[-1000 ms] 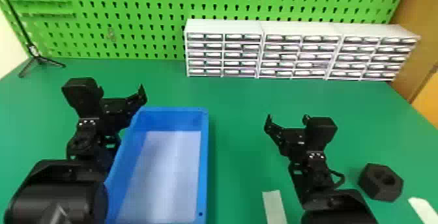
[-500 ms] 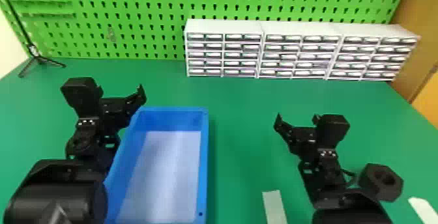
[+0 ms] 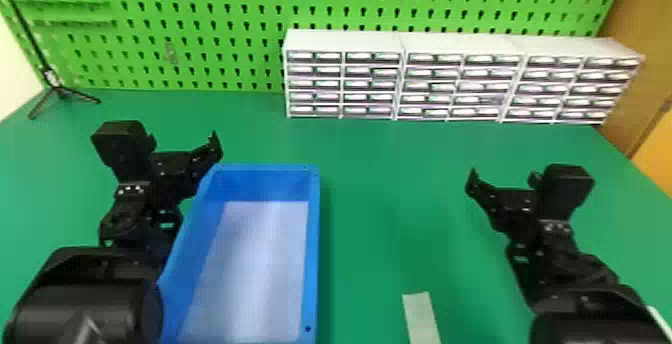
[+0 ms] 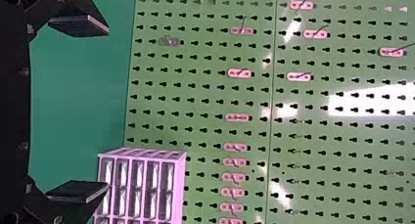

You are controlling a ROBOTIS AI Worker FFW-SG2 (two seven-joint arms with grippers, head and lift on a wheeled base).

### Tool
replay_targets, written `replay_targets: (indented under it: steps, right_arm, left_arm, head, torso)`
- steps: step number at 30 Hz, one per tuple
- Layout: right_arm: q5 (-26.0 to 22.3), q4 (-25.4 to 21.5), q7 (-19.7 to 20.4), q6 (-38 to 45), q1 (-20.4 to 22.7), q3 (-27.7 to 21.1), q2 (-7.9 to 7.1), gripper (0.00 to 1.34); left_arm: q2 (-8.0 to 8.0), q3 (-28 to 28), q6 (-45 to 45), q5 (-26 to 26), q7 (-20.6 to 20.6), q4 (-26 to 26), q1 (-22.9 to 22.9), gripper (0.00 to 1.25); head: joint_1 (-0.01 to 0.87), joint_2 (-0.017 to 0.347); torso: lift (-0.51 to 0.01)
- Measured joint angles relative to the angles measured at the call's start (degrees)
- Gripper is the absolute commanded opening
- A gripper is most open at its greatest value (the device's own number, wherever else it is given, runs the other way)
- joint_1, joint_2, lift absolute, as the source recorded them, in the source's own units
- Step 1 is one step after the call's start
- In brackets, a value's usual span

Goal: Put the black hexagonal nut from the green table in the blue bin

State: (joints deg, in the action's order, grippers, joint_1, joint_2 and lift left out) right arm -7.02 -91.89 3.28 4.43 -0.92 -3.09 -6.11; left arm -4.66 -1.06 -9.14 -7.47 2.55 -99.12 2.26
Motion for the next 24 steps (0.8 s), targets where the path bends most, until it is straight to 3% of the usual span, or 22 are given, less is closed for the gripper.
replay_targets:
  steps: [6,17,20,24]
  right_arm:
    - [0.24,-4.97,-2.31,7.59,1.91,-4.81,-0.54,1.17]
    - [5.33,-14.90,-10.89,25.00,3.27,-13.71,0.77,1.17]
    - [5.81,-17.18,-11.53,29.53,3.68,-14.69,-0.03,1.17]
    - [5.33,-20.26,-13.40,36.24,4.36,-15.35,-2.25,1.17]
  left_arm:
    - [-0.06,-0.24,0.00,0.00,0.00,-0.11,-0.13,1.08]
    - [-0.09,-0.69,0.00,0.28,0.00,-0.36,-0.26,1.08]
    - [-0.09,-0.75,0.00,0.35,0.00,-0.41,-0.32,1.08]
    - [-0.09,-0.82,0.00,0.56,0.00,-0.47,-0.40,1.08]
  head:
    - [0.686,0.028]
    - [0.686,0.028]
    - [0.686,0.028]
    - [0.686,0.028]
  torso:
    - [-0.096]
    - [-0.096]
    - [-0.096]
    - [-0.096]
